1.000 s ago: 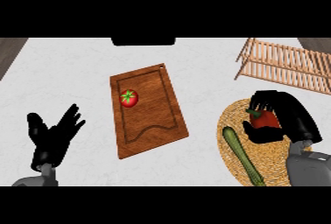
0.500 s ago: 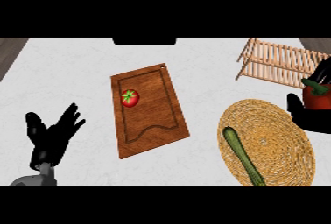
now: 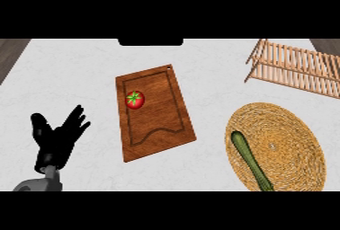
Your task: Pick the bell pepper from the placemat and place it in the tiered shelf
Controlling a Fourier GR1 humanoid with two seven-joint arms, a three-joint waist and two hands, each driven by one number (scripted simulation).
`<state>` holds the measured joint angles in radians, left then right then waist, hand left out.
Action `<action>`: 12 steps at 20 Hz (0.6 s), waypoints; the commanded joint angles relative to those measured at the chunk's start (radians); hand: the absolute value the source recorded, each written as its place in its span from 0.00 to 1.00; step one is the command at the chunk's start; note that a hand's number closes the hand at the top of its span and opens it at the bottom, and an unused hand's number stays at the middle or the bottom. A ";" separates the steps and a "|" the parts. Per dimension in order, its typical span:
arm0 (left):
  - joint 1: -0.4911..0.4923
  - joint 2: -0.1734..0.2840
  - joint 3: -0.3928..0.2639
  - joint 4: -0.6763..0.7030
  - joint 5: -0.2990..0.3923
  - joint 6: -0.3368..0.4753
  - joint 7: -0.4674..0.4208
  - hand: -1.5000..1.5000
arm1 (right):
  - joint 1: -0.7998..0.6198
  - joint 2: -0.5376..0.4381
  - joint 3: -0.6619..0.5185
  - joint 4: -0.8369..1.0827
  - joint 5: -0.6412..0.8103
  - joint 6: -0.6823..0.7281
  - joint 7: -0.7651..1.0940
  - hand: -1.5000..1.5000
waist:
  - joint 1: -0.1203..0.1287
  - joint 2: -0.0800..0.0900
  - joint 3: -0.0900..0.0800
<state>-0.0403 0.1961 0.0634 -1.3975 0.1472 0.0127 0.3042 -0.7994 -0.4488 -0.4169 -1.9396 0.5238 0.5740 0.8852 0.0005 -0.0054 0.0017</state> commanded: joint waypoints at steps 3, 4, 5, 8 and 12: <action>0.006 -0.014 -0.009 0.050 -0.017 -0.014 -0.032 0.50 | -0.171 -0.140 -0.043 0.252 0.020 -0.049 -0.018 1.00 | 0.009 0.007 -0.003; -0.028 -0.031 -0.032 0.044 -0.035 0.010 0.000 0.50 | -0.182 -0.189 -0.084 0.354 0.010 -0.051 -0.096 1.00 | 0.011 0.010 -0.002; 0.024 -0.009 -0.009 0.020 -0.014 -0.018 -0.020 0.50 | -0.235 -0.186 -0.031 0.394 0.034 -0.055 -0.057 1.00 | 0.018 0.008 -0.003; 0.046 -0.024 -0.012 0.055 -0.026 -0.020 -0.065 0.50 | -0.249 -0.267 -0.059 0.461 0.014 -0.030 -0.112 1.00 | 0.010 0.007 -0.003; -0.061 -0.016 0.011 0.089 -0.016 -0.005 -0.002 0.50 | -0.247 -0.261 -0.002 0.635 0.056 -0.121 -0.253 1.00 | 0.012 0.011 -0.002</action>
<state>-0.0664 0.1962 0.0728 -1.3688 0.1387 -0.0034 0.2922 -1.0266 -0.6922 -0.4558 -1.4344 0.5493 0.5108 0.7122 0.0134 -0.0004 0.0033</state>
